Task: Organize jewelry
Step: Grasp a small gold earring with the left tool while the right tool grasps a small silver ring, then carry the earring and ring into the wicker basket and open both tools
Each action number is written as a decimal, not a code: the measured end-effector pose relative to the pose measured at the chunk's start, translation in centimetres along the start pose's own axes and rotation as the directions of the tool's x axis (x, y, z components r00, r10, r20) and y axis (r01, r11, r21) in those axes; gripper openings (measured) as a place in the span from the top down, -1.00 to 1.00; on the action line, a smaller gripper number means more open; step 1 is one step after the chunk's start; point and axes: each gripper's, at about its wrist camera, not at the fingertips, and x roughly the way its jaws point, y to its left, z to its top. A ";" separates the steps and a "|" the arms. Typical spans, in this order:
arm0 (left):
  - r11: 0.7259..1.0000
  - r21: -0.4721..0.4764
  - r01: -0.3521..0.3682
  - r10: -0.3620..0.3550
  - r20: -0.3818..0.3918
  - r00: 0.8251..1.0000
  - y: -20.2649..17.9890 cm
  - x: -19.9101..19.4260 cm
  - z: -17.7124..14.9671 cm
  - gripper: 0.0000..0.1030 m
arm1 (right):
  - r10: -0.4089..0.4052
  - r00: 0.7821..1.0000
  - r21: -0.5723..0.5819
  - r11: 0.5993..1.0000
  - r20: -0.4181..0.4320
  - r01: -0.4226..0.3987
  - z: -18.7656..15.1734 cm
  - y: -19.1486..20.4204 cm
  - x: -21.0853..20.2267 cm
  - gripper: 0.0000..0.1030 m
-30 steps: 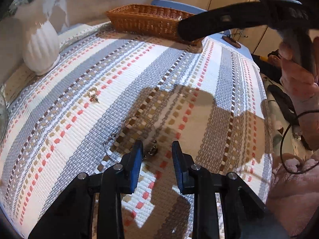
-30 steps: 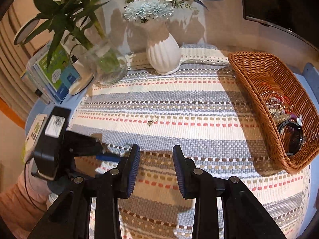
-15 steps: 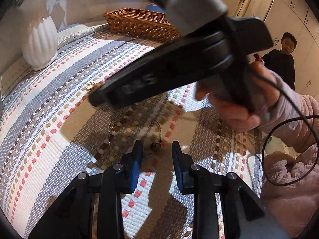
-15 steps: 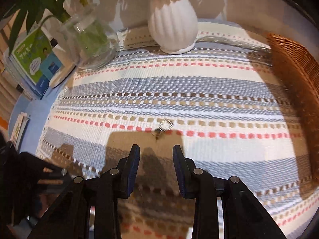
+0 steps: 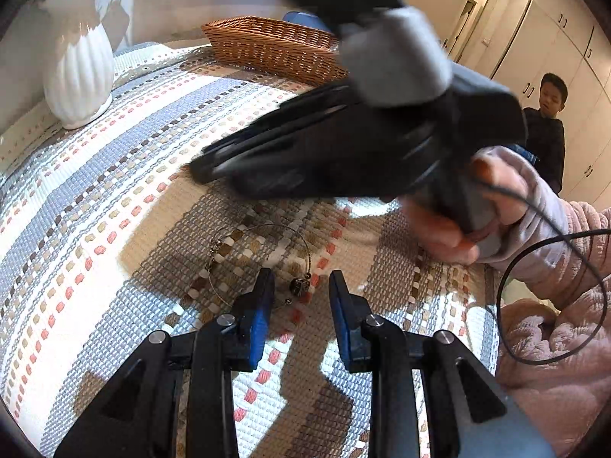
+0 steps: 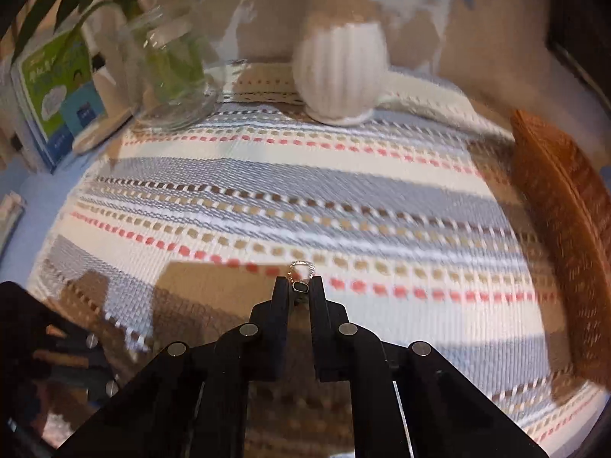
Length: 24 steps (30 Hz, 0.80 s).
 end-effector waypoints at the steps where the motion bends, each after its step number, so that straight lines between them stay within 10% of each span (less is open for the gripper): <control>1: 1.000 0.005 -0.007 0.007 0.001 1.000 -0.2 0.0 0.0 0.43 | 0.010 1.000 0.035 0.999 0.000 -0.010 -0.5 -1.1 -0.6 0.81; 6: 0.997 0.042 -0.063 0.063 0.012 0.998 -1.3 0.4 0.0 0.47 | 0.049 0.997 0.167 0.984 0.056 -0.058 -3.0 -4.7 -4.8 0.81; 9: 0.991 0.054 -0.119 0.119 0.012 0.993 -1.5 0.7 0.3 0.82 | 0.045 0.994 0.204 0.977 0.095 -0.064 -4.6 -6.3 -7.7 0.81; 24: 0.994 -0.081 0.080 -0.062 0.206 0.977 -4.6 -4.5 7.5 0.82 | 0.139 0.949 0.333 0.914 0.282 -0.233 -9.3 -13.4 -19.3 0.81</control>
